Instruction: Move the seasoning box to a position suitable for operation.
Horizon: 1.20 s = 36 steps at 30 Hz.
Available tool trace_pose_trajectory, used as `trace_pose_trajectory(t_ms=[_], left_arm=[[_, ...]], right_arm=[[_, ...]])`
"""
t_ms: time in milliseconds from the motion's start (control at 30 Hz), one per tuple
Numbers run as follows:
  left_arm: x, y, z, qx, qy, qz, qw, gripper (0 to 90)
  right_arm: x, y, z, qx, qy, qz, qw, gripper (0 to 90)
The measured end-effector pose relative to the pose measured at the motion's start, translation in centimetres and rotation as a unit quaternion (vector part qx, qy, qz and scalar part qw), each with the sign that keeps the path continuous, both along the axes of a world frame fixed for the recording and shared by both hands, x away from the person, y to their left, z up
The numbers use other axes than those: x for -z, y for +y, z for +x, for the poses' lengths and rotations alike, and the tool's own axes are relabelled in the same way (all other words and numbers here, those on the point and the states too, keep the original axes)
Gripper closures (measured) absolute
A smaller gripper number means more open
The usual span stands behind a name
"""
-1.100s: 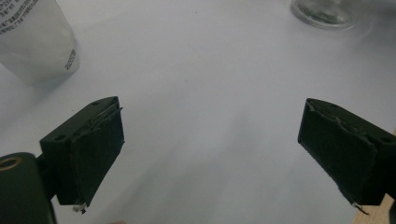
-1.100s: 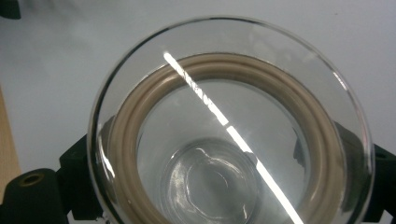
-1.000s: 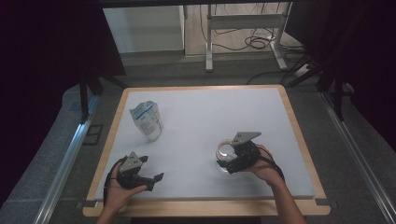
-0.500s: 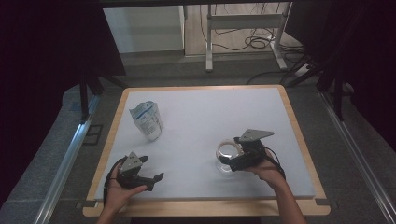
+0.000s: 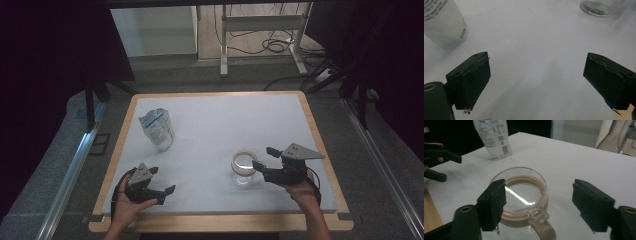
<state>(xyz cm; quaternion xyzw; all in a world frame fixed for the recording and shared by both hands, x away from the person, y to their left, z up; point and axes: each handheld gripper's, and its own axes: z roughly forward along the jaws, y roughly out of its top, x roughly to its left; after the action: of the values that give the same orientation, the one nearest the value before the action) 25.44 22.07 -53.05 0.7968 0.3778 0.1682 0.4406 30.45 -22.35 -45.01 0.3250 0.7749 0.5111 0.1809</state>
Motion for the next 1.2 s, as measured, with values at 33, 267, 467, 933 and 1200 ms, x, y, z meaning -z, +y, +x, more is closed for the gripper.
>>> trace_pose_trajectory(t_ms=[33, 267, 467, 933, 1200], left_arm=[[0.0, 0.0, 0.0, -0.001, -0.001, -0.001, 1.0000, 8.2], [0.0, -0.1, 0.0, 0.002, 0.000, -0.002, 1.0000, 8.9], [0.0, -0.2, 0.0, 0.003, 0.000, 0.000, 1.0000, 8.9], [0.2, -0.4, 0.0, 0.005, 0.003, 0.006, 1.0000, 8.9], [0.1, -0.3, -0.1, 0.002, 0.001, 0.005, 1.0000, 8.9]], right_arm=[[0.0, -0.2, 0.0, 0.008, 0.004, -0.001, 1.0000, 33.0], [0.1, -0.9, -0.2, 0.022, 0.011, 0.000, 0.9997, 46.1], [0.3, -1.4, -0.4, 0.031, 0.019, -0.006, 0.9993, 67.9], [-0.4, -1.2, -0.8, 0.012, 0.024, -0.027, 0.9993, 89.8], [-0.4, -0.8, -0.7, 0.006, 0.025, -0.033, 0.9991, 89.9]])
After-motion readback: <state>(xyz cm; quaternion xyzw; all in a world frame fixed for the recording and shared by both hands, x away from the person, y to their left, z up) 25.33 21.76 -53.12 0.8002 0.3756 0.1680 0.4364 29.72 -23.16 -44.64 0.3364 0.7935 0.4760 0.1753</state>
